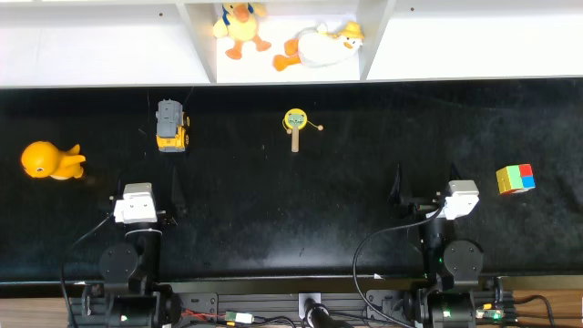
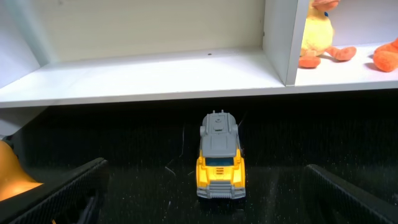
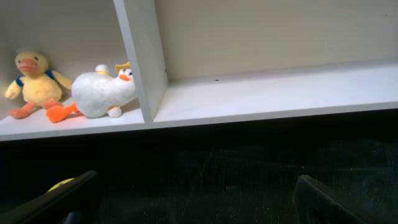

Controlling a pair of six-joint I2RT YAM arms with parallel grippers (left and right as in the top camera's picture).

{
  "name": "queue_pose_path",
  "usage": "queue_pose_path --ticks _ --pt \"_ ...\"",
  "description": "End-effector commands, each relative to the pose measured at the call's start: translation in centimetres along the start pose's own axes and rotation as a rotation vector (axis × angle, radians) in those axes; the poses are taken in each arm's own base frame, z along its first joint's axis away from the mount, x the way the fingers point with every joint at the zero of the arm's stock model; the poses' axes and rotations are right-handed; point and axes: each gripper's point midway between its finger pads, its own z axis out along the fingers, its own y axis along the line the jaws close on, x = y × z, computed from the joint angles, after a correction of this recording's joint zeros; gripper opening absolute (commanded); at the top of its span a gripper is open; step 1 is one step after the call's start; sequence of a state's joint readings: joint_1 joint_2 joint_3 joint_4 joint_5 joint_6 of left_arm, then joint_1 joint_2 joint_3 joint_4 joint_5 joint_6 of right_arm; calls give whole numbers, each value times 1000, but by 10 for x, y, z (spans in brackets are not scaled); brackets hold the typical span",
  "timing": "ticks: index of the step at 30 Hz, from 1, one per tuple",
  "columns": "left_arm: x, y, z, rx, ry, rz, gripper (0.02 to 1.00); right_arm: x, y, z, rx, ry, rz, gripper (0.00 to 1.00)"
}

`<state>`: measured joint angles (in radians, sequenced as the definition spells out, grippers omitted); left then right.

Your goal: Store Toys

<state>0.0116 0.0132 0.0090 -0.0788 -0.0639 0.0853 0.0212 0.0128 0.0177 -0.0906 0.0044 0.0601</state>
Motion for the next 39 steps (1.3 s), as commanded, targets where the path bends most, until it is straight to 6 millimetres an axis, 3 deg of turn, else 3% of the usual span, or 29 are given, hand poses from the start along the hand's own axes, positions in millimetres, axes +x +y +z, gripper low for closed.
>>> queue_pose_path --ticks 1,12,25,39 --pt "-1 -3 -1 12 -8 19 998 1 -1 0 1 -5 7 993" --pt "-1 -3 -1 13 -7 19 998 1 -1 0 1 -5 7 996" --pt "-1 -20 -1 118 102 -65 998 1 -1 0 1 -5 8 996" --pt "-63 -13 -25 134 291 -31 996 1 -1 0 1 -5 8 993"
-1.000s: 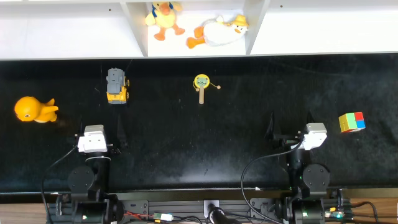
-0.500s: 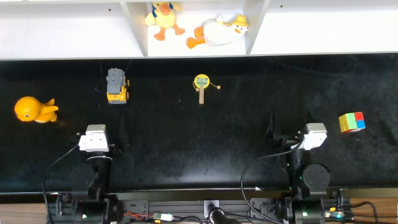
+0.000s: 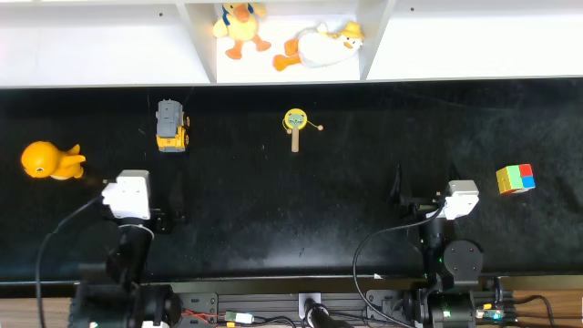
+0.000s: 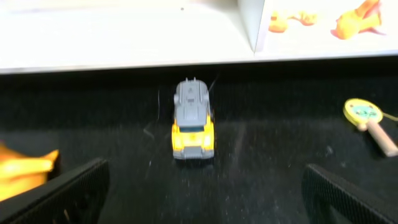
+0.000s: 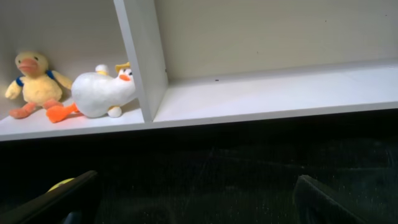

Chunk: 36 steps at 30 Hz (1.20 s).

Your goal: Store Toys

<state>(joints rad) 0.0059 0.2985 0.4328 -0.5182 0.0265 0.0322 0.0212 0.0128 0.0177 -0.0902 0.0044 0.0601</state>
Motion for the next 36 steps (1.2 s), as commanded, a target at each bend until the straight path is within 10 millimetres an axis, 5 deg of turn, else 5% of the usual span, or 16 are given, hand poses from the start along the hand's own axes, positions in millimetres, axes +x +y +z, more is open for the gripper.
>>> queue_pose_path --ticks 1,14,24,36 --pt "-27 -1 -15 14 13 17 996 1 -1 0 1 -5 8 996" --pt "-38 28 -32 -59 234 -13 996 1 -1 0 1 -5 8 996" --pt "-43 27 -15 33 299 -62 996 1 -1 0 1 -5 8 993" --pt "-21 47 12 111 401 -50 996 1 -1 0 1 -5 8 993"
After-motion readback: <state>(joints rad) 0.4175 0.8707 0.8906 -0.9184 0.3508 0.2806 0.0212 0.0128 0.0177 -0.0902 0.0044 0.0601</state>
